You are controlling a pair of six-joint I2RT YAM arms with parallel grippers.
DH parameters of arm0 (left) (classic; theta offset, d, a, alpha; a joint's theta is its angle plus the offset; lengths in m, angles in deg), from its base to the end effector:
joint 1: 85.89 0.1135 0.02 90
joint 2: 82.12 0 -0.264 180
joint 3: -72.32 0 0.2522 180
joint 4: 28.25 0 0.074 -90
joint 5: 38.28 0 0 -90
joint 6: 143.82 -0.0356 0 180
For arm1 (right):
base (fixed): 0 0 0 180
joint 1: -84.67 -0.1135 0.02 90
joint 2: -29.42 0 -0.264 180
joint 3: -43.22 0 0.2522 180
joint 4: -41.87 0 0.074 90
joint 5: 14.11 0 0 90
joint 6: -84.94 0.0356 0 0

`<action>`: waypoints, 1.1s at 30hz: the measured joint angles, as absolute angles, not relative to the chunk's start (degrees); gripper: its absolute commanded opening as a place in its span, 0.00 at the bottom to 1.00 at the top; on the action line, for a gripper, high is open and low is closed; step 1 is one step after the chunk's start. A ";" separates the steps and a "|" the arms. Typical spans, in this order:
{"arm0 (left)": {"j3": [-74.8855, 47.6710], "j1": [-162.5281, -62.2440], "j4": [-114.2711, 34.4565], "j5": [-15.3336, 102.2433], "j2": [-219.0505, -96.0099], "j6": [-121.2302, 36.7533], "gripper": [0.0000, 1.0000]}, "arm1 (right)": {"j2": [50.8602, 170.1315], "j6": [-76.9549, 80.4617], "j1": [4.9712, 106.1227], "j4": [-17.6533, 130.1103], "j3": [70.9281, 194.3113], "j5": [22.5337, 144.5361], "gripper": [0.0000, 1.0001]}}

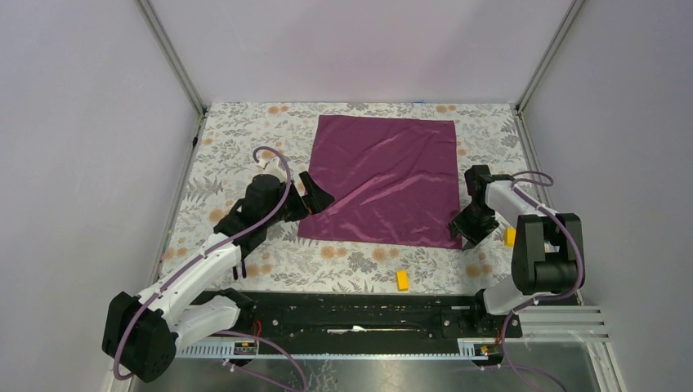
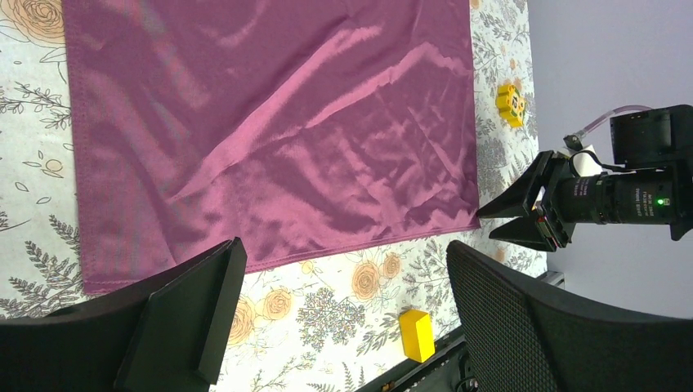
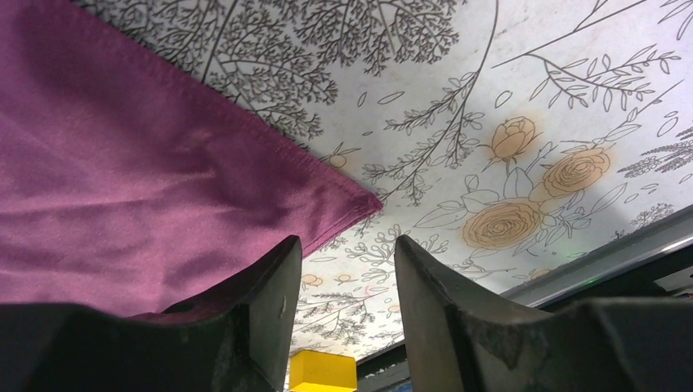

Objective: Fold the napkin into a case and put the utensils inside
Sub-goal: Fold and flatten the napkin at the center of the board.

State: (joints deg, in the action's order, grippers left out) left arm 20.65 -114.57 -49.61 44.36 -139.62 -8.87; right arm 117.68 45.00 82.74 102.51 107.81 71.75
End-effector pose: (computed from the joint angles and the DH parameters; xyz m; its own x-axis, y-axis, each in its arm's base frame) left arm 0.1963 -0.1126 0.2606 -0.6906 -0.4209 -0.5882 0.1244 0.7320 -0.6698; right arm 0.2538 0.0060 0.1672 -0.6587 0.7430 -0.1187 0.7455 0.6658 0.0299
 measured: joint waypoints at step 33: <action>20.02 -113.35 -50.04 44.34 -139.71 -9.20 0.99 | 117.38 44.70 84.09 99.10 106.13 69.81 0.63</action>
